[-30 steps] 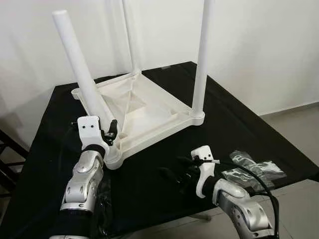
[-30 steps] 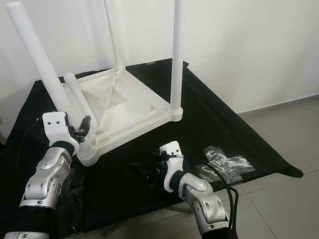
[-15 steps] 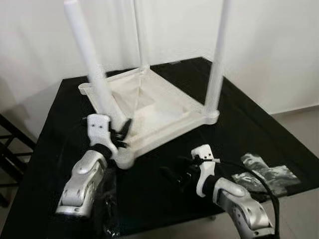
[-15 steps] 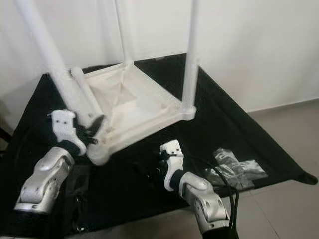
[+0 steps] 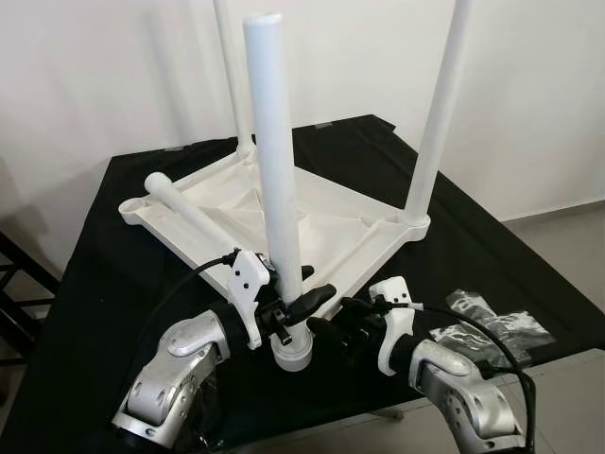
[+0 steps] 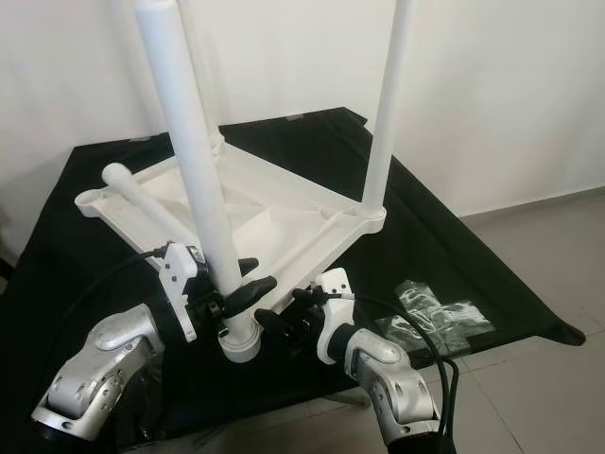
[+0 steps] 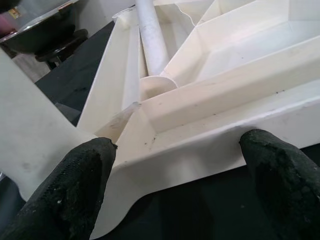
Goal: Building children table
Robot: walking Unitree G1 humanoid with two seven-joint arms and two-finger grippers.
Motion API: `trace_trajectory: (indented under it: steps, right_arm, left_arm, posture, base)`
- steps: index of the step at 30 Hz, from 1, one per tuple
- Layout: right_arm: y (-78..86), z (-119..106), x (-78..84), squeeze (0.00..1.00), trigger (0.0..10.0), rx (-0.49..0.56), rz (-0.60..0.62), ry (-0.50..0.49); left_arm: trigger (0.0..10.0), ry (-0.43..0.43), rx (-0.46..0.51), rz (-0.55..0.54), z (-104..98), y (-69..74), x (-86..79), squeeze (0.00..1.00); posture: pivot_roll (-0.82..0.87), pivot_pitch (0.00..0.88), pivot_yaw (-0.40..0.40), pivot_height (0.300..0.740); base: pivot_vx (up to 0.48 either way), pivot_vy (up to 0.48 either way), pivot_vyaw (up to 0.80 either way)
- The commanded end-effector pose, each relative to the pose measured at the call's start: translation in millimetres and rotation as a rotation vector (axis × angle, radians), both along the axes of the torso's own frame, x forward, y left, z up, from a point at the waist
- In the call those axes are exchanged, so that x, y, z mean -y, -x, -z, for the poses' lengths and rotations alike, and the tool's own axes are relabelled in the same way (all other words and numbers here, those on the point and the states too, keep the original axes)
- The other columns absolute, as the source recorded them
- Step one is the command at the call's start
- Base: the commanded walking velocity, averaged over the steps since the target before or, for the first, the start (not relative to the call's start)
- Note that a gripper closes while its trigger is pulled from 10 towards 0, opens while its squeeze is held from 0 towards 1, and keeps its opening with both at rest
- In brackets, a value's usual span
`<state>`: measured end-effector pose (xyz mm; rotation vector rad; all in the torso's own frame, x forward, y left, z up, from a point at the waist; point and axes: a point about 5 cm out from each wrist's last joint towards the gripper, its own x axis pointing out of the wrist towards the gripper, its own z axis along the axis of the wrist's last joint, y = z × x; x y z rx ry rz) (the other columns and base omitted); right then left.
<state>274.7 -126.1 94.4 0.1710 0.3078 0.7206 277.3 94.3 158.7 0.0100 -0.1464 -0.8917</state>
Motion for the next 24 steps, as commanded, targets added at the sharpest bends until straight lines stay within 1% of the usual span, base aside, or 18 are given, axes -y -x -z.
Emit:
trace_trajectory:
  steps: [1, 2, 3, 4, 6, 8, 9, 10, 11, 12, 13, 14, 15, 16, 17, 18, 19, 24]
  right_arm:
    - [-0.5, -2.9, -8.3, 0.0, 10.0, 0.012, -0.028, -0.018]
    - [-0.5, -2.9, -8.3, 0.0, 10.0, 0.012, -0.028, -0.018]
    - [-0.5, -2.8, -8.2, 0.0, 10.0, 0.011, -0.028, -0.018]
    - [-0.5, -2.8, -8.2, 0.0, 10.0, 0.011, -0.028, -0.018]
    - [-0.4, -2.7, -8.1, 0.0, 10.0, 0.011, -0.029, -0.018]
    - [-0.4, -2.7, -8.1, 0.0, 10.0, 0.011, -0.029, -0.018]
    - [-0.2, -2.5, -8.3, 0.0, 10.0, 0.011, -0.029, -0.018]
    - [-0.2, -2.5, -8.3, 0.0, 10.0, 0.011, -0.029, -0.018]
    - [0.1, -2.3, -8.6, 0.0, 10.0, 0.01, -0.028, -0.019]
    - [0.3, -2.1, -8.7, 0.0, 10.0, 0.01, -0.028, -0.019]
    - [0.3, -2.1, -8.8, 0.0, 10.0, 0.01, -0.028, -0.019]
    - [0.3, -2.1, -8.8, 0.0, 10.0, 0.01, -0.028, -0.019]
    - [0.3, -2.0, -8.7, 0.0, 10.0, 0.009, -0.028, -0.02]
    - [0.3, -2.0, -8.7, 0.0, 10.0, 0.009, -0.028, -0.02]
    - [0.6, -1.9, -8.9, 0.0, 10.0, 0.008, -0.028, -0.021]
    - [0.6, -1.9, -8.9, 0.0, 10.0, 0.008, -0.028, -0.021]
    - [0.8, -1.9, -8.9, 0.0, 10.0, 0.008, -0.028, -0.022]
    - [0.8, -1.9, -8.9, 0.0, 10.0, 0.008, -0.028, -0.022]
  left_arm:
    - [10.0, -0.086, -0.007, -0.146, 6.1, -11.6, -14.1, 0.0]
    - [10.0, -0.086, -0.007, -0.146, 6.1, -11.6, -14.1, 0.0]
    - [10.0, -0.081, -0.019, -0.23, 7.2, -18.7, -21.8, 1.0]
    - [10.0, -0.081, -0.019, -0.23, 7.2, -18.7, -21.8, 1.0]
    - [10.0, -0.119, -0.023, -0.445, 10.6, -33.6, -42.5, 1.0]
    - [10.0, -0.119, -0.023, -0.445, 10.6, -33.6, -42.5, 1.0]
    - [10.0, -0.117, -0.038, -0.595, 11.4, -41.5, -57.8, 1.0]
    - [10.0, -0.117, -0.038, -0.595, 11.4, -41.5, -57.8, 1.0]
    - [10.0, -0.105, -0.065, -0.73, 12.5, -46.4, -73.4, 0.0]
    - [10.0, -0.104, -0.081, -0.826, 13.4, -48.7, -84.8, 0.0]
    - [10.0, -0.106, -0.093, -0.891, 14.4, -49.6, -92.8, 0.0]
    - [10.0, -0.106, -0.093, -0.891, 14.4, -49.6, -92.8, 0.0]
    - [10.0, -0.11, -0.107, -0.95, 15.9, -49.6, -100.4, 0.0]
    - [10.0, -0.11, -0.107, -0.95, 15.9, -49.6, -100.4, 0.0]
    - [10.0, -0.096, -0.154, -1.08, 21.3, -47.8, -116.7, 0.0]
    - [10.0, -0.096, -0.154, -1.08, 21.3, -47.8, -116.7, 0.0]
    - [10.0, -0.086, -0.173, -1.12, 23.2, -46.7, -121.7, 0.0]
    - [10.0, -0.058, -0.207, -1.163, 27.3, -45.6, -126.4, 0.0]
  posture:
    - [-0.12, 0.0, 0.045, 0.74]
    - [-0.12, 0.0, 0.045, 0.74]
    - [-0.12, 0.0, 0.045, 0.74]
    - [-0.12, 0.0, 0.045, 0.74]
    - [-0.12, 0.0, 0.045, 0.74]
    - [-0.12, 0.0, 0.045, 0.74]
    - [-0.12, 0.0, 0.046, 0.74]
    - [-0.12, 0.0, 0.046, 0.74]
    - [-0.12, 0.0, 0.048, 0.74]
    - [-0.12, 0.0, 0.048, 0.74]
    - [-0.12, 0.0, 0.048, 0.74]
    - [-0.12, 0.0, 0.048, 0.74]
    - [-0.12, 0.0, 0.048, 0.74]
    - [-0.12, 0.0, 0.048, 0.74]
    - [-0.12, 0.0, 0.05, 0.74]
    - [-0.12, 0.0, 0.05, 0.74]
    - [-0.12, 0.0, 0.05, 0.74]
    - [-0.12, 0.0, 0.051, 0.74]
  base:
    - [0.0, 0.0, 0.0]
    - [0.0, 0.0, 0.0]
    - [0.0, 0.0, 0.0]
    - [0.0, 0.0, 0.0]
    - [0.0, 0.0, 0.0]
    - [0.0, 0.0, 0.0]
    - [0.0, 0.0, 0.0]
    - [0.0, 0.0, 0.0]
    - [0.0, 0.0, 0.0]
    - [0.0, 0.0, 0.0]
    - [0.0, 0.0, 0.0]
    - [0.0, 0.0, 0.0]
    - [0.0, 0.0, 0.0]
    - [0.0, 0.0, 0.0]
    - [0.0, 0.0, 0.0]
    - [0.0, 0.0, 0.0]
    - [0.0, 0.0, 0.0]
    - [0.0, 0.0, 0.0]
